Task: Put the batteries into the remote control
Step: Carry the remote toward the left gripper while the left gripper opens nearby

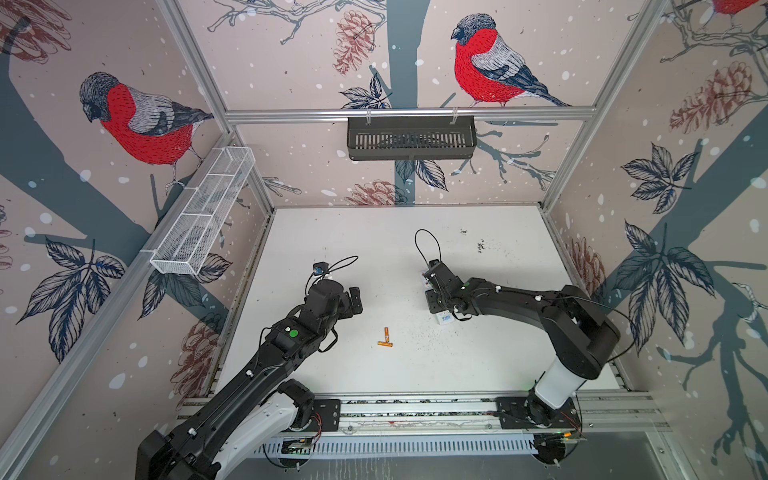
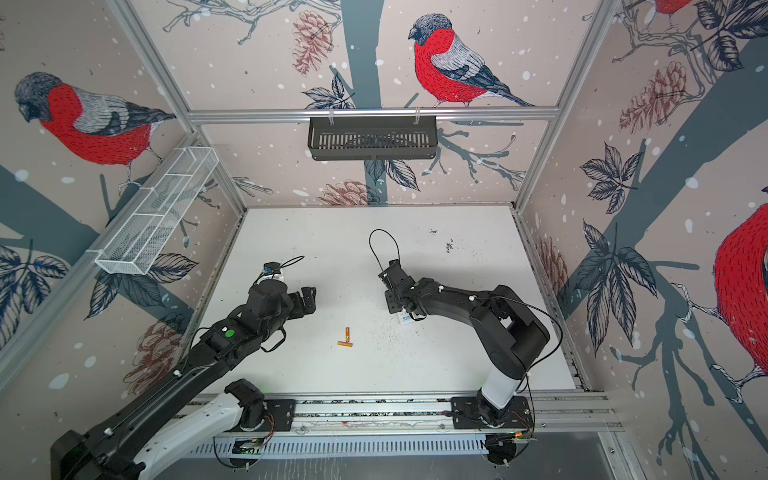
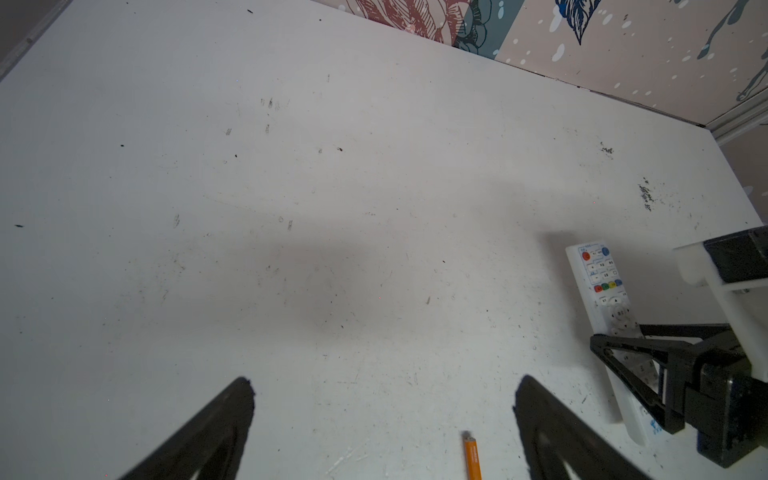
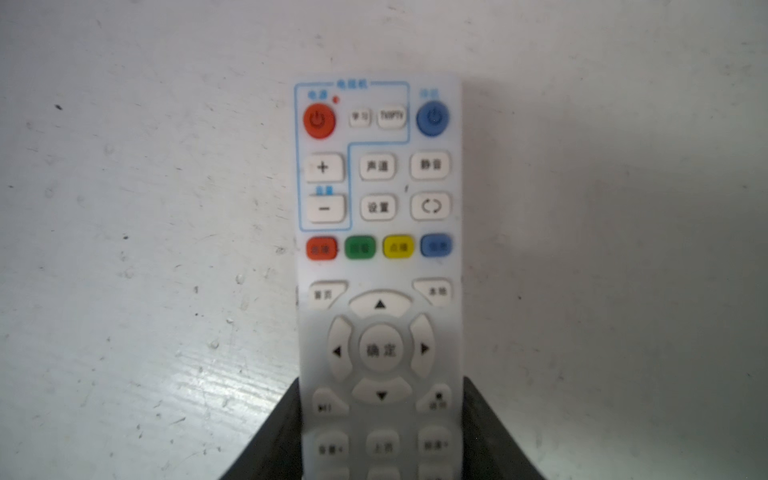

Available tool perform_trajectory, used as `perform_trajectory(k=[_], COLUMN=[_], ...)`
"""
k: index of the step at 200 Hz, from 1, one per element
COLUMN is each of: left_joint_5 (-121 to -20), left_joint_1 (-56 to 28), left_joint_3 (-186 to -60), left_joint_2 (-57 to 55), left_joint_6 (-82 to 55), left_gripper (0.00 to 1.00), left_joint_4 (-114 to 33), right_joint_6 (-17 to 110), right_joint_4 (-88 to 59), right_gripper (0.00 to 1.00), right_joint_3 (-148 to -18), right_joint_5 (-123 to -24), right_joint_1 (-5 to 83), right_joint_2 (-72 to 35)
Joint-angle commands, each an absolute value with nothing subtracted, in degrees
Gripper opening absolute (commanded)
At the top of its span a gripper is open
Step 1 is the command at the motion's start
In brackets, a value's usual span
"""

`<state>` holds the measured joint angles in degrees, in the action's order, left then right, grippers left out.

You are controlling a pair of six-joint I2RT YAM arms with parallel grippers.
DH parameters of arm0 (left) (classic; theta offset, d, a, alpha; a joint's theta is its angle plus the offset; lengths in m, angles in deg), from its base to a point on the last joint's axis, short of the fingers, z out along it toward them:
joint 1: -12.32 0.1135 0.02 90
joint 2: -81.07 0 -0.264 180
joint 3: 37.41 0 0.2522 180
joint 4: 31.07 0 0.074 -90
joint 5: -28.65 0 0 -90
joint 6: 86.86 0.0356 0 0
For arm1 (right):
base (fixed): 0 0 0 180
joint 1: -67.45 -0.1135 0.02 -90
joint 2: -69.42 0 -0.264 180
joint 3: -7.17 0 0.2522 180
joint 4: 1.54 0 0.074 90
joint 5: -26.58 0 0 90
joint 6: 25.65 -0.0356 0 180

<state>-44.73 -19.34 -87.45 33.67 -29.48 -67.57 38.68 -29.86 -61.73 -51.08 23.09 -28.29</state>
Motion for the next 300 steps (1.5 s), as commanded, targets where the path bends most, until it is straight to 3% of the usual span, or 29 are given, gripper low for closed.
perform_trajectory(k=[1,108,145,173,233,300], left_joint_5=[-45.71,-48.91,-50.16,-52.49,-59.16,-68.95], left_joint_1=[-19.29,-19.24,-19.28,-19.26,-19.31,-19.32], left_joint_3=[-87.06,-86.85,-87.02,-87.08,-86.47,-83.26], left_joint_2=[33.21,30.36,29.66,28.45,27.5,30.56], left_joint_6=[-29.21,-30.11,-30.27,-30.3,-29.76,-29.12], left_gripper=[0.98,0.98,0.98,0.98,0.98,0.98], left_joint_4=[-65.33,-61.27,-60.28,-58.69,-55.0,-48.3], right_joint_6=[36.99,35.94,34.43,33.67,34.38,40.49], right_joint_4=[-29.8,-30.7,-29.85,-29.34,-28.78,-18.91], right_gripper=[0.51,0.73,0.74,0.7,0.48,0.45], right_joint_3=[-61.53,-55.9,-51.67,-50.13,-51.26,-50.83], right_joint_5=[-48.97,-48.65,-48.8,-48.83,-46.77,-50.83], right_joint_1=[22.81,21.63,20.66,19.25,17.21,10.79], right_joint_2=[-28.65,-25.41,-23.2,-22.59,-23.7,-16.05])
